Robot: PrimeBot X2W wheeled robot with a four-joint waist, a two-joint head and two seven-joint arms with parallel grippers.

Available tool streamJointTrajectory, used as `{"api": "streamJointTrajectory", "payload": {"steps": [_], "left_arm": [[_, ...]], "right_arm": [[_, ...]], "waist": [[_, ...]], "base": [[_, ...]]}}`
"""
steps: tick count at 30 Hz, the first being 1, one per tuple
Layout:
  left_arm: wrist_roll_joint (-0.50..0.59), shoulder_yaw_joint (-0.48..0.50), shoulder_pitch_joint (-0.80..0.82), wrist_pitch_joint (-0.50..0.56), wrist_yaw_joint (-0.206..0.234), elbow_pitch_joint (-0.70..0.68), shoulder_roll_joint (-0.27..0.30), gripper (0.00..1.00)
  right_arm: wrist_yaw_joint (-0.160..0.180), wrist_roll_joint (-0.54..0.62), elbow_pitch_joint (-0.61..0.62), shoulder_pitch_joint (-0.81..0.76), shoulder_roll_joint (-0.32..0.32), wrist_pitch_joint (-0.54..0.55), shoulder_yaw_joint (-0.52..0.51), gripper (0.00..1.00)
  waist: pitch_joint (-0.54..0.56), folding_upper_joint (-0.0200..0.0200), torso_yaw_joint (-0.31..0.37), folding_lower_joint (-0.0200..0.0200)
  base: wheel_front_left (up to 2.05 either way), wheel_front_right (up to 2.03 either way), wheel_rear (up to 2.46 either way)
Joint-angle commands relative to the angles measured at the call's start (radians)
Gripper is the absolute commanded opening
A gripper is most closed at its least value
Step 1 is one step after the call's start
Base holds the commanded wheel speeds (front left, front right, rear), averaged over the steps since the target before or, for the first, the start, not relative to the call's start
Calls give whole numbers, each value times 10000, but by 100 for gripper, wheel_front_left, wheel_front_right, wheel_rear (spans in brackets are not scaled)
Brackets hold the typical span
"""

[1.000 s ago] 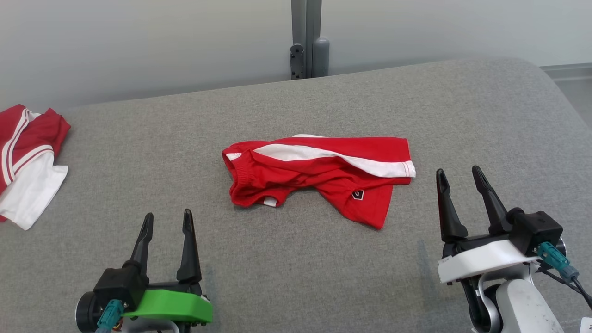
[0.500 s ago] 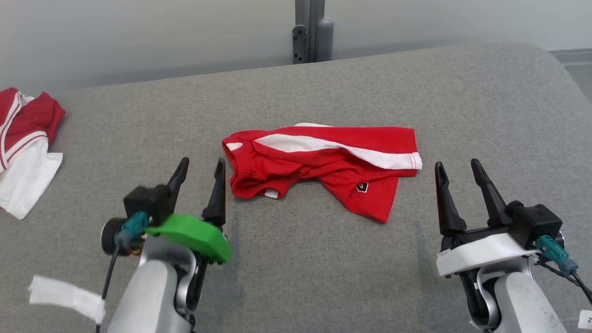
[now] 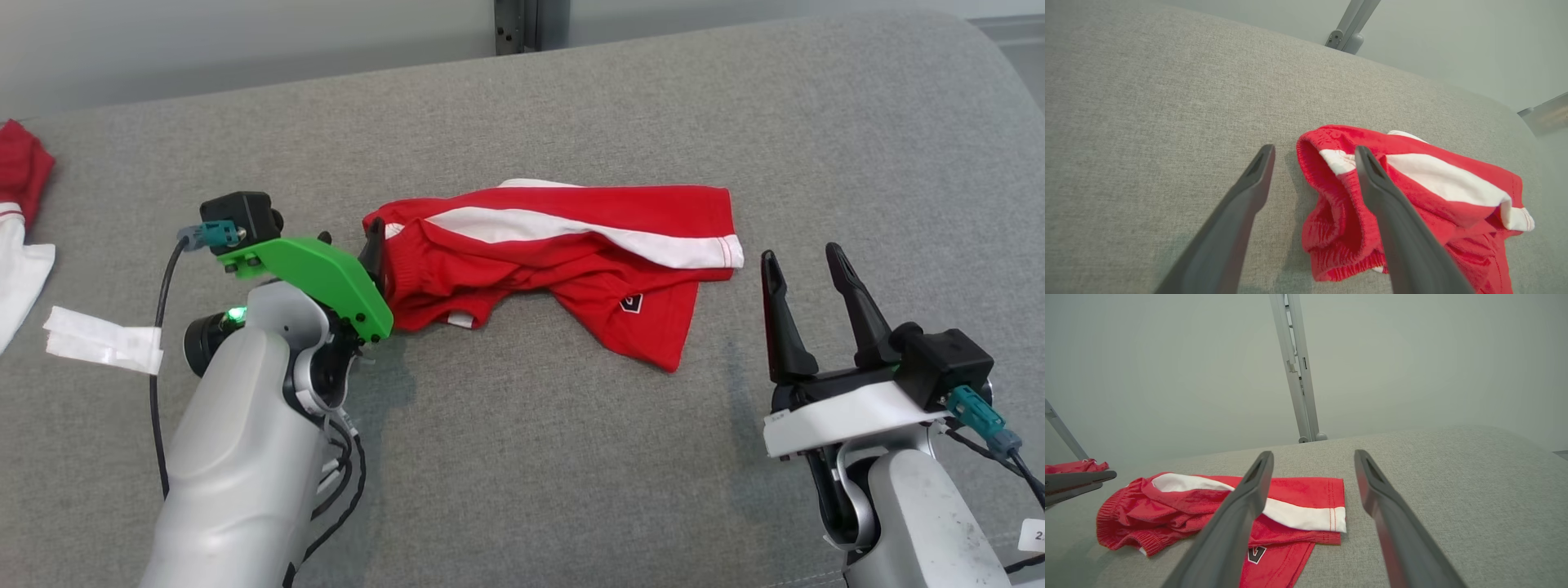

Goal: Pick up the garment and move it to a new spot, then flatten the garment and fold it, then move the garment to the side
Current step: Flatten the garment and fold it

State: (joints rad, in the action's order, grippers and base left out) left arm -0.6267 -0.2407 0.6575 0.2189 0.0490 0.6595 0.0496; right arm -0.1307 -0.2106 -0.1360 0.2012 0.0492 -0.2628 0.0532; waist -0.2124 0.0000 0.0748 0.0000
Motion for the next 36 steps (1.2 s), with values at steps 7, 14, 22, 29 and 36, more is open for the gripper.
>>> {"api": "streamJointTrajectory", "payload": {"steps": [7, 14, 22, 29, 36], "left_arm": [[-655, -421, 954, -93, 251, 1085, 25, 100], [-1097, -759, 1239, -50, 214, 1591, 24, 100], [-1895, -1168, 1281, 234, 488, 1381, 24, 100], [-2365, -1291, 1011, 476, 772, 1135, 25, 69], [-2920, -1279, 923, 431, 863, 769, 25, 11]], "right_arm": [[-1, -56, 43, 225, 22, -30, -69, 100], [-1, -118, 8, 241, 22, -30, -78, 100], [-1, -181, 49, 152, 22, -30, -143, 100], [-1, -197, 46, 110, 21, -30, -143, 100], [-1, -196, 25, 155, 22, -30, -137, 100]], "waist": [[-509, 0, 315, 0], [-510, 0, 319, 0], [-470, 0, 253, 0], [-421, 0, 201, 0], [-412, 0, 253, 0]], "base": [[0, 0, 0], [0, 0, 0], [0, 0, 0], [0, 0, 0], [0, 0, 0]]}}
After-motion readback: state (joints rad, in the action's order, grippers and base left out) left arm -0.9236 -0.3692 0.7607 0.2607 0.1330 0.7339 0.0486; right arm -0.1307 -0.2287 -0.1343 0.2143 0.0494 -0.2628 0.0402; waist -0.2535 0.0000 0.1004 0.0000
